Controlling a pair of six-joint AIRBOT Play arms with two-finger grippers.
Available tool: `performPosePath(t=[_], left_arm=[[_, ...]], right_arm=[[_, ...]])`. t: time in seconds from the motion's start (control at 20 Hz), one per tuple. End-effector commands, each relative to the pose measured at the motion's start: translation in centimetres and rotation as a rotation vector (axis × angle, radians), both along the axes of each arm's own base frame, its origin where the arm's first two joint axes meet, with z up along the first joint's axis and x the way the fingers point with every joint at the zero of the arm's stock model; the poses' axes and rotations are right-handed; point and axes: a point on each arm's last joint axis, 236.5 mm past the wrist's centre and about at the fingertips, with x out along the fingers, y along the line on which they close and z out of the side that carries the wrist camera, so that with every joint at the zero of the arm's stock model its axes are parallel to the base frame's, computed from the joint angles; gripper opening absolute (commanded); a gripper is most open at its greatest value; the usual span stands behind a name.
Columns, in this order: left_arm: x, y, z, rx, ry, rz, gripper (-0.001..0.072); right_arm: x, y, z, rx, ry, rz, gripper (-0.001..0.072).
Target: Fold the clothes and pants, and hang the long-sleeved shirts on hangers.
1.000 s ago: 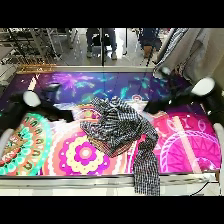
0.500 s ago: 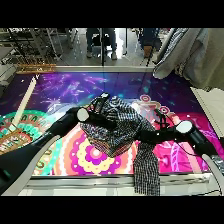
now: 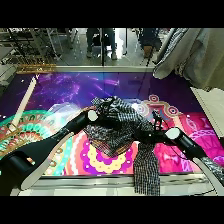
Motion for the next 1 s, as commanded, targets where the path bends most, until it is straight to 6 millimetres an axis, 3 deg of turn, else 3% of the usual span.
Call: performPosePath(t=[0.0,0.15,0.25,0.35,0.45,0.6,0.75,0.85,0.95], left_arm=[[0.7,-0.7,0.2,-0.046,0.005,0.040,0.0015],[0.7,1.5,2.8,-0.035,-0.010,0.000,0.0012],[1.5,4.4,6.9,-0.042,-0.059,0.009,0.0012],[2.2,7.6,12.6,-0.079,-0.132,0.047,0.0012],[1.3,11.0,18.6,-0.106,-0.216,0.061,0.0012],[-3.6,15.6,26.6,-0.112,-0.325,0.030,0.0012],[-10.2,19.3,33.9,-0.108,-0.494,0.013,0.0011],[-14.2,20.6,37.5,-0.115,-0.608,0.018,0.0012],[-16.7,21.2,39.4,-0.109,-0.682,0.022,0.0011]], right_arm=[[1.6,0.8,-0.1,-0.020,-0.064,-0.040,0.0031],[0.2,-0.4,0.0,-0.118,-0.034,0.093,0.0027],[0.0,-2.1,2.6,-0.205,-0.046,0.183,0.0027],[1.0,-3.1,8.3,-0.268,-0.130,0.243,0.0027],[1.4,-2.5,15.8,-0.285,-0.255,0.314,0.0027],[0.0,-0.1,29.1,-0.296,-0.523,0.433,0.0027],[-3.5,2.4,40.8,-0.297,-0.862,0.522,0.0026],[-5.6,3.3,45.4,-0.276,-1.022,0.552,0.0026],[-5.6,3.8,46.4,-0.254,-1.064,0.551,0.0026]])
